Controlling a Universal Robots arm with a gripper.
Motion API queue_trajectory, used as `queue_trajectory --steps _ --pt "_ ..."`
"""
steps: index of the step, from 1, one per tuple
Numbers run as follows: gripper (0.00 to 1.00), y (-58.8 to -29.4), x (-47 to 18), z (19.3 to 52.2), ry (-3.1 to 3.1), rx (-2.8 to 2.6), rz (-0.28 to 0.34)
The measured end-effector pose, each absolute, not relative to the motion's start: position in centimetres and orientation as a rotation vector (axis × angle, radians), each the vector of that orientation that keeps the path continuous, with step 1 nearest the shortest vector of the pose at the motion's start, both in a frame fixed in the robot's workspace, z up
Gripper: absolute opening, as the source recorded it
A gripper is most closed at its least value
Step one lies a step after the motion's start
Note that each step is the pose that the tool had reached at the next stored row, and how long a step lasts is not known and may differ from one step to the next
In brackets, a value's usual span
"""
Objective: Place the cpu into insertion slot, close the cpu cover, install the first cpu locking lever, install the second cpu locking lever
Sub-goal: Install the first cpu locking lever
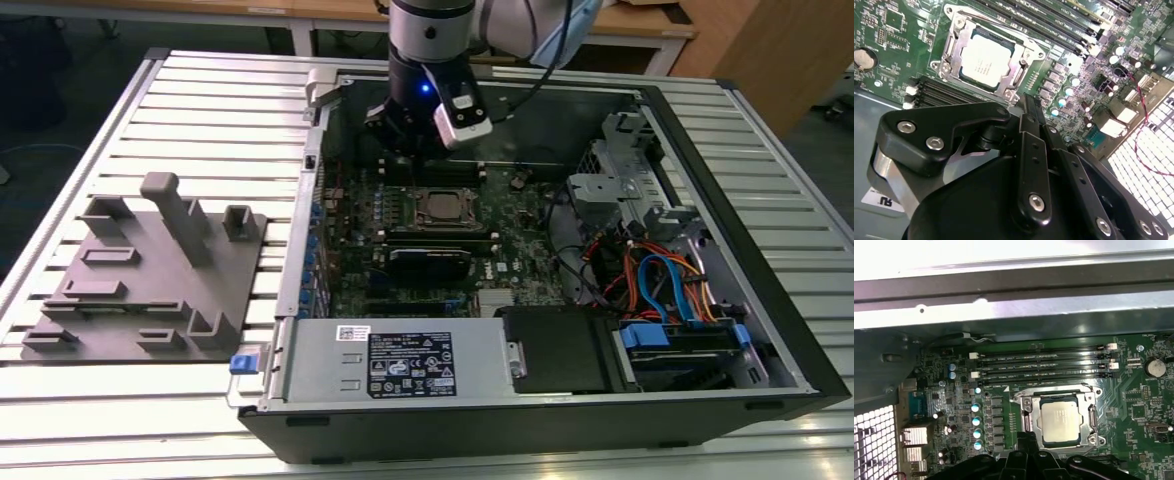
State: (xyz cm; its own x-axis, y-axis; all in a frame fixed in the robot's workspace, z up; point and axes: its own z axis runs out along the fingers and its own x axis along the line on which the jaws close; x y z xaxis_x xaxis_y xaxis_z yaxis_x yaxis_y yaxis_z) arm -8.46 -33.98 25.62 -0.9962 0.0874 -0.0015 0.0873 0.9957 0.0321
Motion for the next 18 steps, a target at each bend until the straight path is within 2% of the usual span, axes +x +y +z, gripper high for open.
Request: queue_trajectory --steps 18 --pt "0.1 -33.5 -9.7 25.5 3.135 0.137 0.05"
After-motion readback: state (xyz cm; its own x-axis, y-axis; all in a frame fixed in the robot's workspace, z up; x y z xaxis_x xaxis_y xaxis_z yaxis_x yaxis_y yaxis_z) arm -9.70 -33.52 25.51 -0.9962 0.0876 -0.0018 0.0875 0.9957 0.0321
